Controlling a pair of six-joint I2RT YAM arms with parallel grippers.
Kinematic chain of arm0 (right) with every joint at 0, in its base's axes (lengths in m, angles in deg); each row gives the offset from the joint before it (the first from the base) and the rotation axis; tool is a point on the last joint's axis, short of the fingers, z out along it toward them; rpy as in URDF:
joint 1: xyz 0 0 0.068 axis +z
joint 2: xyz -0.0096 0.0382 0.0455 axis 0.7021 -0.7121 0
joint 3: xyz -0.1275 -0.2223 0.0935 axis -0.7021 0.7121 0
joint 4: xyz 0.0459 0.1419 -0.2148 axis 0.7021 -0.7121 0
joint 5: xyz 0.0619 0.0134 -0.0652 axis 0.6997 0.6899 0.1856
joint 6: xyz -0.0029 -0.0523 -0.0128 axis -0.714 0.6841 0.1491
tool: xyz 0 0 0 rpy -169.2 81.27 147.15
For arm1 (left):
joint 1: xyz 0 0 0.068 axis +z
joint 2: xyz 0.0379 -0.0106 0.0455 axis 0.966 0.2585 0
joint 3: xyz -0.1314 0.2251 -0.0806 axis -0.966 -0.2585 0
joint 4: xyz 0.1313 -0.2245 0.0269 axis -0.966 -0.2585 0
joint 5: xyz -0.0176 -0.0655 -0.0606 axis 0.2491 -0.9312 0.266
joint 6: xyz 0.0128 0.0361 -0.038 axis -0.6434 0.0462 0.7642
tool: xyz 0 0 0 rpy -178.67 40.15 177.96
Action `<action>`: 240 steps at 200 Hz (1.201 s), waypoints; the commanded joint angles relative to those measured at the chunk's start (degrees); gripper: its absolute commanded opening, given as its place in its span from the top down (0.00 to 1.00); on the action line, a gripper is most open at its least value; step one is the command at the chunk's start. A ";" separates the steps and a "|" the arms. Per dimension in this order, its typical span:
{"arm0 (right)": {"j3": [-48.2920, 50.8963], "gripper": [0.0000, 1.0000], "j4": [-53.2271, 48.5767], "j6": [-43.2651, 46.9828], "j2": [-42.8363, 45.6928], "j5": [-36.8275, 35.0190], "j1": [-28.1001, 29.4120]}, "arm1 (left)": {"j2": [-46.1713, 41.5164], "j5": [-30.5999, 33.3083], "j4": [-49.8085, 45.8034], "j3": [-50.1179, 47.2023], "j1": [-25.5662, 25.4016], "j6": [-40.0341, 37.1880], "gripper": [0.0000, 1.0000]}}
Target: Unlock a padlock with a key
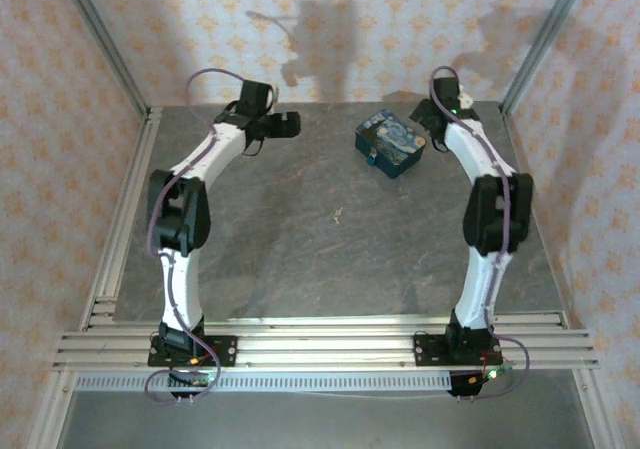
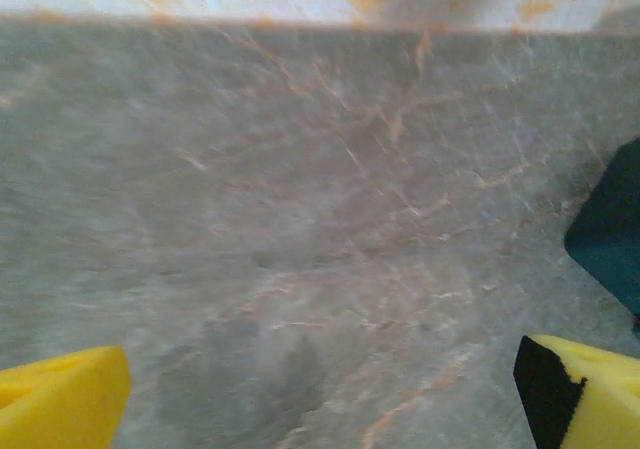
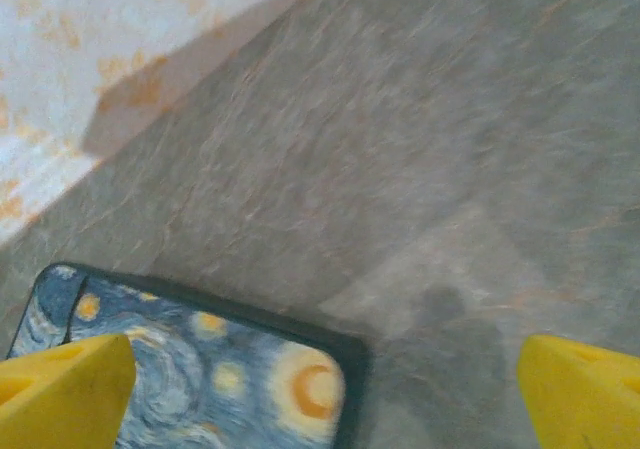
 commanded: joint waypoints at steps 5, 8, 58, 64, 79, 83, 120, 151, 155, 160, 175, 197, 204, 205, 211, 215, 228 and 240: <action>-19.28 0.03 -16.07 0.91 -11.41 1.36 3.52 | 6.02 -2.55 -12.10 11.18 -2.42 3.97 0.00; -21.80 0.03 -16.98 1.15 -13.10 1.25 3.81 | 6.57 -3.05 -12.43 12.03 -2.61 3.88 0.00; -45.34 0.07 -22.43 4.08 -29.75 7.01 5.24 | 4.75 -5.69 -12.67 8.08 -3.55 2.25 0.00; -44.25 0.08 -22.29 4.41 -29.34 7.81 5.31 | 3.77 -5.40 -12.64 6.78 -3.53 1.91 0.00; -40.85 0.10 -22.02 6.33 -27.68 9.33 6.10 | 1.13 -3.97 -12.15 2.51 -3.55 1.20 0.00; -39.80 0.11 -21.94 7.19 -27.14 9.55 6.44 | 0.43 -3.48 -12.04 1.47 -3.55 1.22 0.00; -26.56 0.14 -18.82 17.07 -20.49 10.97 11.65 | -6.47 -5.23 -7.25 -9.94 -3.55 0.34 0.00; -18.56 0.15 -15.26 20.25 -15.68 14.44 15.16 | -11.71 -8.04 -3.55 -17.82 -3.55 0.84 0.00; -18.09 0.15 -14.98 20.56 -15.23 14.94 15.49 | -12.15 -8.74 -3.16 -18.63 -3.55 0.94 0.01; -17.84 0.15 -14.92 20.91 -14.78 15.12 16.18 | -12.73 -9.41 -2.58 -19.56 -3.59 1.15 0.02; -18.36 0.12 -15.48 21.69 -13.68 13.50 17.90 | -13.92 -10.80 -1.21 -21.79 -3.59 1.87 0.06; -22.49 0.09 -18.24 19.26 -11.92 9.05 18.62 | -13.97 -11.00 -1.53 -21.55 -3.56 2.15 0.12; -24.45 0.08 -19.76 17.71 -11.32 6.93 18.55 | -13.54 -11.06 -2.18 -20.53 -3.55 1.97 0.14; -24.72 0.08 -19.88 17.51 -11.25 6.63 18.54 | -13.46 -11.09 -2.27 -20.33 -3.55 1.94 0.14; -26.49 0.07 -21.58 16.39 -10.82 4.65 18.44 | -12.79 -11.15 -2.97 -19.02 -3.51 1.84 0.15; -27.56 0.06 -22.71 15.41 -10.47 3.37 18.31 | -12.18 -11.26 -3.44 -17.94 -3.49 1.68 0.16; -29.74 0.05 -26.34 11.47 -9.05 -0.06 17.80 | -9.90 -12.42 -5.52 -13.86 -3.46 1.14 0.18; -28.21 0.05 -28.71 7.69 -6.55 -1.24 17.12 | -7.02 -13.61 -7.66 -9.43 -3.46 0.87 0.19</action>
